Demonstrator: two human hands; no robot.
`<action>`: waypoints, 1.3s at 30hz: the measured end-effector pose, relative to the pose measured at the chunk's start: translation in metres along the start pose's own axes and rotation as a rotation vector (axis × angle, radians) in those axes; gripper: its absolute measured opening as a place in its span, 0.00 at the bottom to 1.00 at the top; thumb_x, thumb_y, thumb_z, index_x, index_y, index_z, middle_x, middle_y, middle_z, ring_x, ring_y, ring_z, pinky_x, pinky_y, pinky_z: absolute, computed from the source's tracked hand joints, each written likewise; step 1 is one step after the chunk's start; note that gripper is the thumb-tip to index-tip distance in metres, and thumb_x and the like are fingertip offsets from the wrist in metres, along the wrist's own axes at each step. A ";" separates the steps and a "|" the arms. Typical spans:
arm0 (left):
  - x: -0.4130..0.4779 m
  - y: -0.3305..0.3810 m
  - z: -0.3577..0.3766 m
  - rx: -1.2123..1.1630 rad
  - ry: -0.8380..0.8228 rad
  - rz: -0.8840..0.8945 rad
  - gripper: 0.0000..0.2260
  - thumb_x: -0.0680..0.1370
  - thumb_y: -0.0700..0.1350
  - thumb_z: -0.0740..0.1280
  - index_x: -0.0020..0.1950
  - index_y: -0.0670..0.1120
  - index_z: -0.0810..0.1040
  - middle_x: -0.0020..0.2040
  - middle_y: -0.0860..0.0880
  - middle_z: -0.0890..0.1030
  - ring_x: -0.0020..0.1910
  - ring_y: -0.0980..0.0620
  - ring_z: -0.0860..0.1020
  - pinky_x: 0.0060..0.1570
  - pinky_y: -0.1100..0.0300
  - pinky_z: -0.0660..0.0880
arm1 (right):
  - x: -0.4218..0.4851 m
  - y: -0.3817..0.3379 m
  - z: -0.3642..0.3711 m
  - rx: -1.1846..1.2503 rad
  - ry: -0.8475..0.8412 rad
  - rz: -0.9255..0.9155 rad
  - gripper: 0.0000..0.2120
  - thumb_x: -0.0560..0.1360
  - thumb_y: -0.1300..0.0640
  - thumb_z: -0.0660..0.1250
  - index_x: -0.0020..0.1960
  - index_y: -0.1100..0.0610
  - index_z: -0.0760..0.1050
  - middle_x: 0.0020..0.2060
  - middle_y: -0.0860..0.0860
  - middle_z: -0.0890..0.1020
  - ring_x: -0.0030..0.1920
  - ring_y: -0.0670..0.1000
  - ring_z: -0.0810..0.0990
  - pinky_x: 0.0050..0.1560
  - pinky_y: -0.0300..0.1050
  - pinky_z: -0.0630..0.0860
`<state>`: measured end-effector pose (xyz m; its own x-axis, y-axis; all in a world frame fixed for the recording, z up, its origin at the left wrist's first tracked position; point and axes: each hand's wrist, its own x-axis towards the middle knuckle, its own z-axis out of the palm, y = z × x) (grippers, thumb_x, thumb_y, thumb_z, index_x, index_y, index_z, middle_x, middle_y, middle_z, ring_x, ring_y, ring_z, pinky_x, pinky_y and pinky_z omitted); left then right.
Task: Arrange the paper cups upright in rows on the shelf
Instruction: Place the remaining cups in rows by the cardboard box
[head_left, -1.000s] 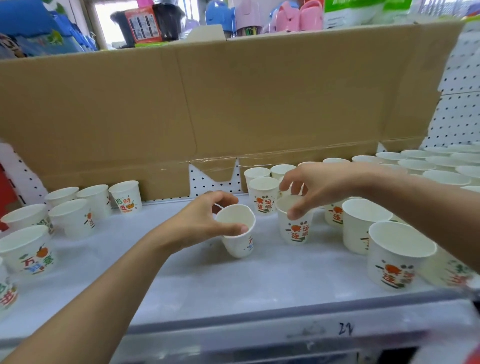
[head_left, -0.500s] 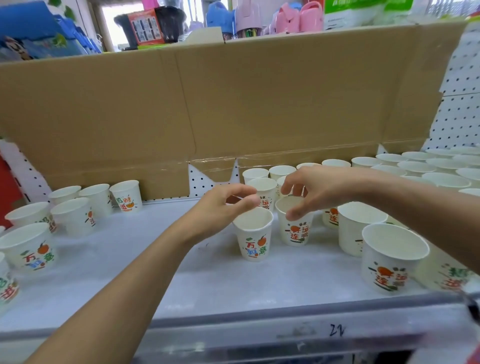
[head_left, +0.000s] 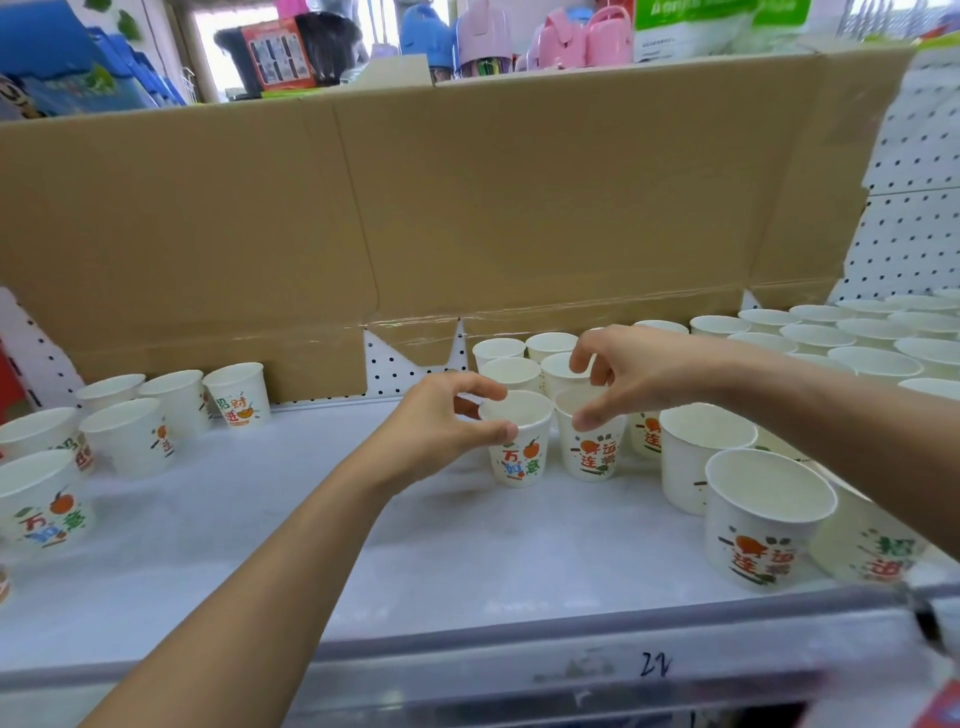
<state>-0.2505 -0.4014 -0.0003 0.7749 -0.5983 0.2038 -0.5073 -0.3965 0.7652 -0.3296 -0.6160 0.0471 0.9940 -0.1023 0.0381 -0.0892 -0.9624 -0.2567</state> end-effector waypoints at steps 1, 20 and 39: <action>0.002 0.000 0.001 0.003 -0.001 -0.002 0.14 0.70 0.47 0.77 0.55 0.54 0.81 0.56 0.57 0.79 0.54 0.61 0.77 0.50 0.63 0.75 | 0.001 0.001 0.000 0.005 0.004 0.002 0.31 0.65 0.41 0.76 0.62 0.49 0.70 0.46 0.43 0.75 0.48 0.47 0.77 0.45 0.43 0.76; -0.027 0.000 -0.001 0.081 0.187 0.099 0.21 0.73 0.52 0.73 0.66 0.55 0.75 0.62 0.57 0.74 0.61 0.61 0.71 0.63 0.59 0.70 | -0.020 -0.047 0.003 0.055 0.235 -0.181 0.23 0.71 0.40 0.70 0.64 0.46 0.73 0.61 0.44 0.75 0.61 0.45 0.71 0.57 0.43 0.68; -0.257 -0.173 -0.211 0.157 1.238 -0.255 0.33 0.71 0.43 0.74 0.73 0.50 0.64 0.70 0.50 0.65 0.69 0.50 0.67 0.69 0.48 0.66 | 0.017 -0.372 0.185 0.921 0.001 -0.531 0.36 0.68 0.51 0.76 0.71 0.44 0.62 0.64 0.43 0.71 0.62 0.42 0.71 0.63 0.42 0.70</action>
<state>-0.2821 -0.0322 -0.0565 0.6458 0.5201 0.5589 -0.2662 -0.5328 0.8033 -0.2678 -0.2135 -0.0351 0.8916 0.2743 0.3602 0.4381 -0.3222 -0.8392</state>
